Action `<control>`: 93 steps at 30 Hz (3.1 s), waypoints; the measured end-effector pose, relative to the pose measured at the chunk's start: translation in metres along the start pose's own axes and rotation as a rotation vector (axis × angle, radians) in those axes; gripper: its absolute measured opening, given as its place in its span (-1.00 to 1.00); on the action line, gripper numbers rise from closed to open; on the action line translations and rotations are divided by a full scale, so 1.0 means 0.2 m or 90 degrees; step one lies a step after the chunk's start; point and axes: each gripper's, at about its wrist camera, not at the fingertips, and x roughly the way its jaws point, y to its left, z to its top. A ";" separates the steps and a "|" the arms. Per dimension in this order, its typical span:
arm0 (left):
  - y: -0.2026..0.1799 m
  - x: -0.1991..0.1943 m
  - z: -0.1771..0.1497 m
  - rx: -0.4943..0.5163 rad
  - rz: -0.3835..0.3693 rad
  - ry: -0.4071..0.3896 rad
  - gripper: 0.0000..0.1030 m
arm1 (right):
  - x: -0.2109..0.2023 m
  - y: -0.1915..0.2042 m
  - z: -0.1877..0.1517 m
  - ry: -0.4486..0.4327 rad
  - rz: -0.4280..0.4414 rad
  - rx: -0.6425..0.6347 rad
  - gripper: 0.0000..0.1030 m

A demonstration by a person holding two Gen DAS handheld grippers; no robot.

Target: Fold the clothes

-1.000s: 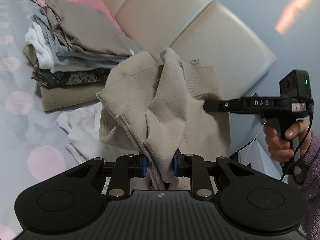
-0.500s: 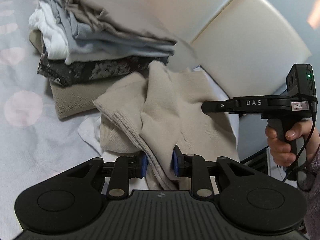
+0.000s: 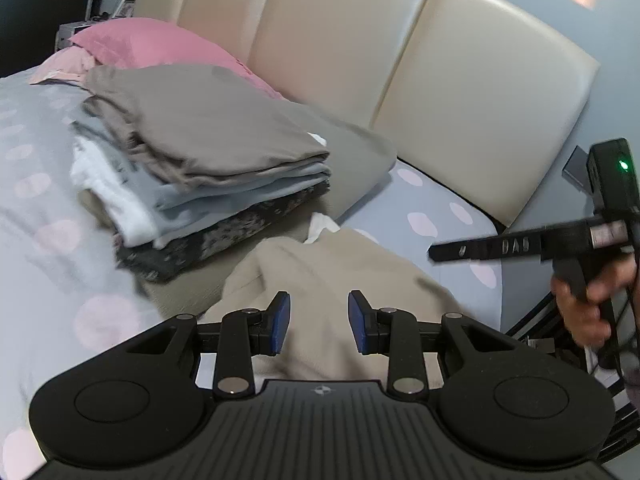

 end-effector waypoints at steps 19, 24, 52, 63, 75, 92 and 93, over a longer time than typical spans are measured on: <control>0.12 0.27 -0.14 -0.025 0.023 0.085 -0.58 | 0.27 0.00 -0.14 0.023 0.007 0.009 -0.38; -0.02 0.11 -0.14 0.028 -0.012 0.054 -0.58 | 0.04 0.12 -0.23 -0.018 0.034 -0.030 -0.34; -0.05 -0.15 -0.36 0.089 0.023 0.014 -0.40 | -0.36 0.25 -0.92 -0.172 -0.103 0.105 -0.19; -0.16 -0.14 -0.24 0.076 -0.022 0.008 -0.19 | -0.35 0.02 -0.81 -0.188 -0.234 0.104 -0.35; -0.16 0.24 -0.24 0.076 -0.022 0.104 -0.38 | -0.11 -0.22 -0.86 -0.150 -0.163 0.120 -0.35; -0.15 0.24 -0.25 0.104 -0.017 0.116 -0.38 | -0.29 -0.23 -1.05 -0.155 -0.166 0.157 -0.94; -0.16 0.23 -0.25 0.106 -0.016 0.113 -0.38 | -0.32 -0.20 -1.07 -0.156 -0.153 0.143 -0.90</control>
